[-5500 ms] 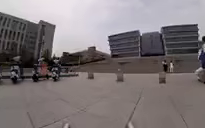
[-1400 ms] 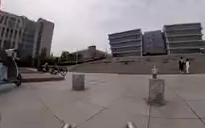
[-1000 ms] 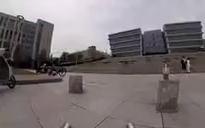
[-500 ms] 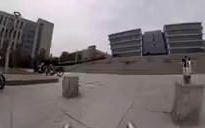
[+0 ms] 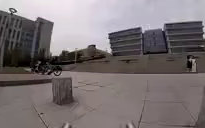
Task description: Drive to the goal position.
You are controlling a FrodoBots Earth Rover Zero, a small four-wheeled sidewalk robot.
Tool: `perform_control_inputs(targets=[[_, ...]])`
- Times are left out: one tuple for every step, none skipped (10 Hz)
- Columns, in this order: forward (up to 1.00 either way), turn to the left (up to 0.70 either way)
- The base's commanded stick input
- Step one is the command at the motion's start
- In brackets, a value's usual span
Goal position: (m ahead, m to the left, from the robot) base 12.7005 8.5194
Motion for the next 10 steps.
perform_control_inputs(targets=[[0.85, 0.0], [0.85, 0.0], [0.85, 0.0], [0.85, 0.0], [0.85, 0.0], [0.85, 0.0], [0.85, 0.0], [0.85, 0.0], [0.85, 0.0], [0.85, 0.0]])
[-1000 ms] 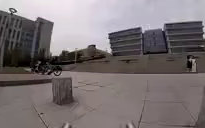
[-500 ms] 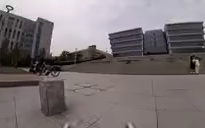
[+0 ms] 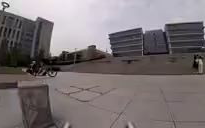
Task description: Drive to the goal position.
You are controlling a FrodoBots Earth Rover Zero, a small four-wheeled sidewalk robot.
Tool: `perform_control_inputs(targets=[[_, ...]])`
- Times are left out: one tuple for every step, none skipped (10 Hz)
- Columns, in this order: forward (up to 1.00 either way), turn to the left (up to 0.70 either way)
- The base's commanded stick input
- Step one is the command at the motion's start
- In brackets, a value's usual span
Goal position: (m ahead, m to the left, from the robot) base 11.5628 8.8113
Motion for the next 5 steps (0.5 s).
perform_control_inputs(targets=[[0.85, 0.0], [0.85, 0.0], [0.85, 0.0], [0.85, 0.0], [0.85, 0.0]])
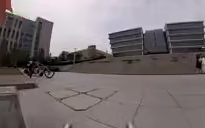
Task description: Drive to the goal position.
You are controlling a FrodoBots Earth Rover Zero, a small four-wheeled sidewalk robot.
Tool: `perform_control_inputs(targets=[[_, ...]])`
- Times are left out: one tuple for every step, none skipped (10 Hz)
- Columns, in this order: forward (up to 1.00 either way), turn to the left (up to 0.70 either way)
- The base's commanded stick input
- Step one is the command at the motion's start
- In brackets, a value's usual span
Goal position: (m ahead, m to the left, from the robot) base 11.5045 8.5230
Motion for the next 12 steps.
perform_control_inputs(targets=[[0.85, 0.0], [0.85, 0.0], [0.85, 0.0], [0.85, 0.0], [0.85, 0.0], [0.85, 0.0], [0.85, 0.0], [0.85, 0.0], [0.85, 0.0], [0.85, 0.0], [0.85, 0.0], [0.85, 0.0]])
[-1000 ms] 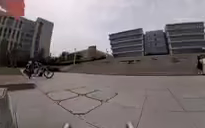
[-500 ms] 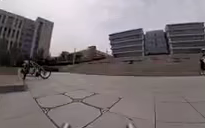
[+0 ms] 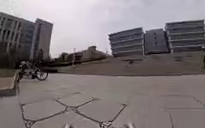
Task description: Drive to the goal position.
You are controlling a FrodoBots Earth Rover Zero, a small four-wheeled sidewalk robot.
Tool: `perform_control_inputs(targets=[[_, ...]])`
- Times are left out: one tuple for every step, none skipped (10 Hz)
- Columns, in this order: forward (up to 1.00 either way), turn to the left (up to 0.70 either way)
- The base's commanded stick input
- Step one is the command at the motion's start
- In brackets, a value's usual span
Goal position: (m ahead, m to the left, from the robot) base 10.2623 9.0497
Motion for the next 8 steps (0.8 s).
perform_control_inputs(targets=[[0.85, 0.0], [0.85, 0.0], [0.85, 0.0], [0.85, 0.0], [0.85, 0.0], [0.85, 0.0], [0.85, 0.0], [0.85, 0.0]])
